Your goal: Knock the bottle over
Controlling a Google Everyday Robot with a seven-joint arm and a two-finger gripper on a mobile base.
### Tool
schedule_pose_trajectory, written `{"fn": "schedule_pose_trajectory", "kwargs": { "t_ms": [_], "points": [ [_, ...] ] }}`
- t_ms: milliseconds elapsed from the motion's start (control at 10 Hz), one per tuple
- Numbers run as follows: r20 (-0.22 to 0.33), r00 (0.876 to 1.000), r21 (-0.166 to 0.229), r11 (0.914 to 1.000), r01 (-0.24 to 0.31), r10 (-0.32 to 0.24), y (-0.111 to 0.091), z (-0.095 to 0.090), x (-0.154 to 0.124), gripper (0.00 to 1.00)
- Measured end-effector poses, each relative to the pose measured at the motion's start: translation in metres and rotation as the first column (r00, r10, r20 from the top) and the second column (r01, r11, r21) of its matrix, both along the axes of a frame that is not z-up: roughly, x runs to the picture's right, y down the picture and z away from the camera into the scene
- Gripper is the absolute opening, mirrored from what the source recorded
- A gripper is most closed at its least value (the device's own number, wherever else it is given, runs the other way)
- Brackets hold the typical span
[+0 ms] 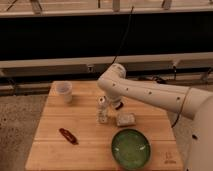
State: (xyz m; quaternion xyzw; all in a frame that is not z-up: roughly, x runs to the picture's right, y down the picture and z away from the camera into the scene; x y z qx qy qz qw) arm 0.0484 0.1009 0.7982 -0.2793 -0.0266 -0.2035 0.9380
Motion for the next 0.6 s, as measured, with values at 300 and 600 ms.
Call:
{"fn": "schedule_pose_trajectory", "kwargs": {
  "t_ms": [300, 600],
  "points": [
    [0.061, 0.996, 0.000, 0.9982, 0.060, -0.060, 0.003, 0.001, -0.038, 0.00],
    [0.097, 0.991, 0.003, 0.9956, 0.094, -0.094, 0.004, 0.002, -0.047, 0.00]
  ]
}}
